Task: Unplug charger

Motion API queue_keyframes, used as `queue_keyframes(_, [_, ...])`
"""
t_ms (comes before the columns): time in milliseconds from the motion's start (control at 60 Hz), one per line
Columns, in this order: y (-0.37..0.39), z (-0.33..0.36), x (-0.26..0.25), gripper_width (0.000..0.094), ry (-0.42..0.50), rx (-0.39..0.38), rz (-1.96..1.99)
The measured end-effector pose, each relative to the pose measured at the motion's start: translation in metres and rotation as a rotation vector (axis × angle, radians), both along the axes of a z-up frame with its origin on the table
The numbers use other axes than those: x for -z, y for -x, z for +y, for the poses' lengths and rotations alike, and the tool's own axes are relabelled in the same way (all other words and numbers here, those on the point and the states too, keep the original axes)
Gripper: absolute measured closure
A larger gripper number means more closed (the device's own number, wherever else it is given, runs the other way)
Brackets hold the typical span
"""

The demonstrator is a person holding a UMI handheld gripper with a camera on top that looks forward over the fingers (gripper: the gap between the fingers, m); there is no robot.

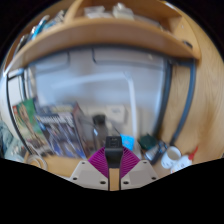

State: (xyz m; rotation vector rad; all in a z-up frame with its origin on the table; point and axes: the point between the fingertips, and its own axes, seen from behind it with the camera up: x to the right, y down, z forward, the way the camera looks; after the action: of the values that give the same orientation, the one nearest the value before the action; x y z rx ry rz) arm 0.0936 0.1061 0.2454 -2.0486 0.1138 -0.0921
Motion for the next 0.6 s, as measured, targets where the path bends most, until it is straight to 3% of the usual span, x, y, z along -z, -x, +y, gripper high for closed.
queue_keyframes(183, [-0.076, -0.069, 0.161, 0.0824, 0.413, -0.001, 0.019])
queue_keyframes(350, [-0.113, -0.104, 0.236, 0.0823, 0.609, -0.016, 0.021])
queue_keyframes(417, [-0.116, -0.111, 0.255, 0.0817, 0.664, -0.038, 0.041])
queue_keyframes(600, [-0.125, -0.094, 0.255, 0.0775, 0.665, -0.067, 0.026])
